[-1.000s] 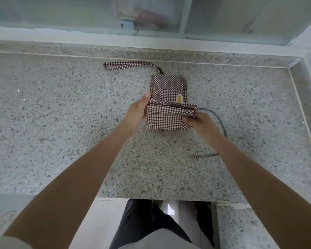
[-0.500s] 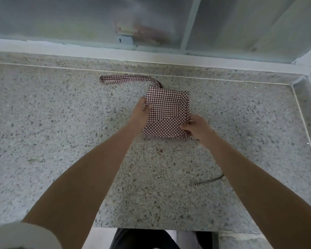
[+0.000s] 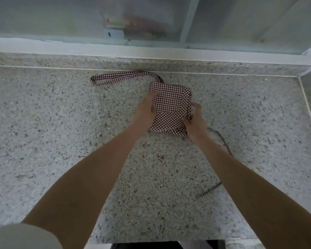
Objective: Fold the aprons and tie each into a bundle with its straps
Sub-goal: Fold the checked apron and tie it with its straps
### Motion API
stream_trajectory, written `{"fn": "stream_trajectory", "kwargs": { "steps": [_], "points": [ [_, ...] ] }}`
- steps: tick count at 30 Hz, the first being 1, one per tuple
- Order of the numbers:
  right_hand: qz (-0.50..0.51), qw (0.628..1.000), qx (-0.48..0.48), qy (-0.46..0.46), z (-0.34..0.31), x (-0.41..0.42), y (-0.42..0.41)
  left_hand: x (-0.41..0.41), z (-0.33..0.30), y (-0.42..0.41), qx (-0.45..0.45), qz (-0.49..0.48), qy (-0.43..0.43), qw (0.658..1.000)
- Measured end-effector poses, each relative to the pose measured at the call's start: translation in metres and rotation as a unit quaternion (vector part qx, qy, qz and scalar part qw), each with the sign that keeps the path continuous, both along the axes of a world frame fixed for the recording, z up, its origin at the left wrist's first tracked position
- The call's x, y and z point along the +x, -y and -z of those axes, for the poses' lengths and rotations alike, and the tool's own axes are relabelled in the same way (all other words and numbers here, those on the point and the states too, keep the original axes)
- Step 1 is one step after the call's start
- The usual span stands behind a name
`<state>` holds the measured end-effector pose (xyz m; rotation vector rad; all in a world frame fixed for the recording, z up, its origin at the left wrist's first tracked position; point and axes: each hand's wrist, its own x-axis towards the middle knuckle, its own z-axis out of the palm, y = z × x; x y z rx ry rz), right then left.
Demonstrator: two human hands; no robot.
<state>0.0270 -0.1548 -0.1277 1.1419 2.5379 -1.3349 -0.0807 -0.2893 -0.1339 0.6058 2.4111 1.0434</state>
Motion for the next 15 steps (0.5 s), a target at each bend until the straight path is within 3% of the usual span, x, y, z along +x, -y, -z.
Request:
{"fn": "stream_trajectory", "kwargs": {
  "steps": [4,10,15],
  "points": [
    [-0.075,0.993,0.088,-0.019,0.004,0.001,-0.001,0.0,0.005,-0.005,-0.052,0.023,-0.026,0.998],
    [-0.109,0.986,0.115,0.048,0.007,-0.007,0.002,0.003,0.008,-0.017,-0.176,0.019,-0.06,0.982],
    [-0.11,0.983,0.118,0.09,0.004,-0.015,0.005,0.001,0.007,-0.012,-0.224,0.009,-0.053,0.973]
  ]
}}
